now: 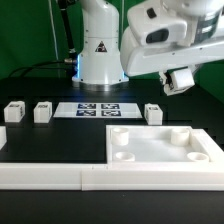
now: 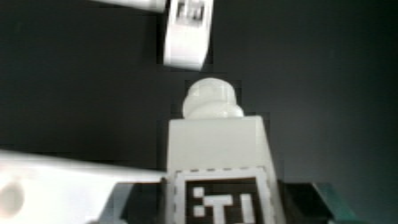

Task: Assemble square table

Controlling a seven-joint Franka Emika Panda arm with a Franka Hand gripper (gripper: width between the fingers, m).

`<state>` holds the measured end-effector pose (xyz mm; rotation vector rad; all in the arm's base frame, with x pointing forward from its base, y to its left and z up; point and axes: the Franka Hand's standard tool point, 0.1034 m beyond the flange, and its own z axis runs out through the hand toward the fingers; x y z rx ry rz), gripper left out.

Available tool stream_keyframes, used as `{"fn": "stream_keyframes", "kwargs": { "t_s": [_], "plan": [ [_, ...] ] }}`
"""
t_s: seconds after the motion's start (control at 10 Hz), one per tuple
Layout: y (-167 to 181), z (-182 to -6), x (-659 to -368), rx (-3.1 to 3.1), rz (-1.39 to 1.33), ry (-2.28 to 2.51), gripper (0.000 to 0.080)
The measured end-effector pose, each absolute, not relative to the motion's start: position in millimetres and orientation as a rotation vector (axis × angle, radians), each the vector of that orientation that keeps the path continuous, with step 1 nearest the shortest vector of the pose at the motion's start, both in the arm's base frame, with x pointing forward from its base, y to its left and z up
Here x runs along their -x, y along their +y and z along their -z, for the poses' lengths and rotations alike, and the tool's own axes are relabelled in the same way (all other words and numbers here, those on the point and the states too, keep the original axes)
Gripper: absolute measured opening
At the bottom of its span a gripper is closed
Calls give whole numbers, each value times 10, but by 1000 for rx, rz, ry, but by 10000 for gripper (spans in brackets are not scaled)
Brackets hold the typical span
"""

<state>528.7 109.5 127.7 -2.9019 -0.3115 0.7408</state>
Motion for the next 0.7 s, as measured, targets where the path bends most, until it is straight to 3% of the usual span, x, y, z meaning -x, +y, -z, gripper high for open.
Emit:
{"fn": "stream_keyframes", "kwargs": {
  "t_s": [0.1, 0.3, 0.6, 0.7],
  "plan": [
    [1171, -1373, -5513, 2954, -546, -343, 288],
    [1108, -1303, -5404, 2983, -394, -308, 288],
    [1057, -1274, -5532, 3024, -47, -314, 288],
    [1004, -1233, -5695, 3026, 128, -352, 288]
  ]
}}
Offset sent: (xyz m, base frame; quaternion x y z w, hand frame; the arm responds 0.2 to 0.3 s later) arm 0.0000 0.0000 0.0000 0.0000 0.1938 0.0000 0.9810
